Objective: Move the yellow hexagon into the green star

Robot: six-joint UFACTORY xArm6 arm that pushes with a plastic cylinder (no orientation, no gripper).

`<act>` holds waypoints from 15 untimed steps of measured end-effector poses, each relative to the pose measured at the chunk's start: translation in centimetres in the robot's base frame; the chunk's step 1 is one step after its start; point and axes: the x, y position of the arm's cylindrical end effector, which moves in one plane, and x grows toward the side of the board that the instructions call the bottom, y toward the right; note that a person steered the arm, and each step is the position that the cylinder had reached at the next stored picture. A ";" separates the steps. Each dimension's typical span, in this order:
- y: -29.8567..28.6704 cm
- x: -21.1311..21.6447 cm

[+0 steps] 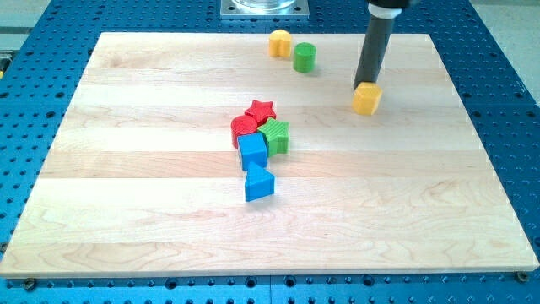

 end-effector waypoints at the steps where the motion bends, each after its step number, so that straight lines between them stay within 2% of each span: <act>1: -3.9 1.5; 2: -1.1 1.9; 3: -0.7 2.9; 6: 10.2 6.9; 8: 2.1 7.9; 9: 5.9 9.1; 10: -0.1 9.6; 12: -1.6 9.6; 14: -8.8 9.4; 15: -7.0 9.3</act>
